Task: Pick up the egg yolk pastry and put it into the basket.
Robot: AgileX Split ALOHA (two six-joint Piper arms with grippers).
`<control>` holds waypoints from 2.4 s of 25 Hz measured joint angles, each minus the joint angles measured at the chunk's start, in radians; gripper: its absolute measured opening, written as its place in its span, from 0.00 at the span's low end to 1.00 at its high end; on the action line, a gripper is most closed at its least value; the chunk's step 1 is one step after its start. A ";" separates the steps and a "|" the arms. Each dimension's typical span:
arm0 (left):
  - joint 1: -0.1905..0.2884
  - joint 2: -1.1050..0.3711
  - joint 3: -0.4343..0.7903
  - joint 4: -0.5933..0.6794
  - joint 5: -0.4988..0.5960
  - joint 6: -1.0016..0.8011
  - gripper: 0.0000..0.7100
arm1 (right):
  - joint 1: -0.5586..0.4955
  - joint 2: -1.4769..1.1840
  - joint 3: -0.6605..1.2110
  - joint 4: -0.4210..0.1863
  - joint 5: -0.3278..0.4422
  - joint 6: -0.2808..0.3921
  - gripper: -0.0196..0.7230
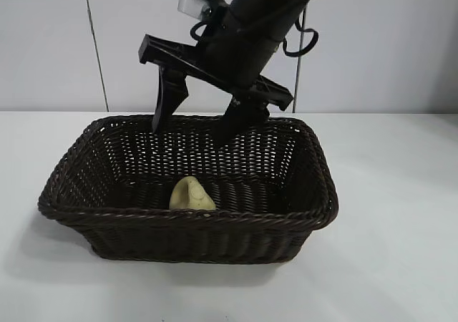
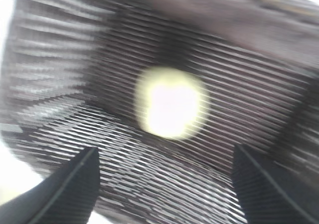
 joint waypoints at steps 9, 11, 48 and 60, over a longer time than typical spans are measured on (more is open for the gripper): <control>0.000 0.000 0.000 0.000 0.000 0.000 0.73 | -0.043 0.000 -0.060 -0.220 0.220 0.087 0.75; 0.000 0.000 0.000 0.000 0.000 0.000 0.73 | -0.064 0.000 -0.060 -0.240 0.250 0.093 0.75; 0.000 0.000 0.000 0.000 0.000 -0.001 0.73 | -0.505 -0.495 0.292 -0.362 0.295 0.048 0.75; 0.000 0.000 0.000 0.000 0.000 -0.001 0.73 | -0.505 -1.134 0.877 -0.362 0.266 0.048 0.75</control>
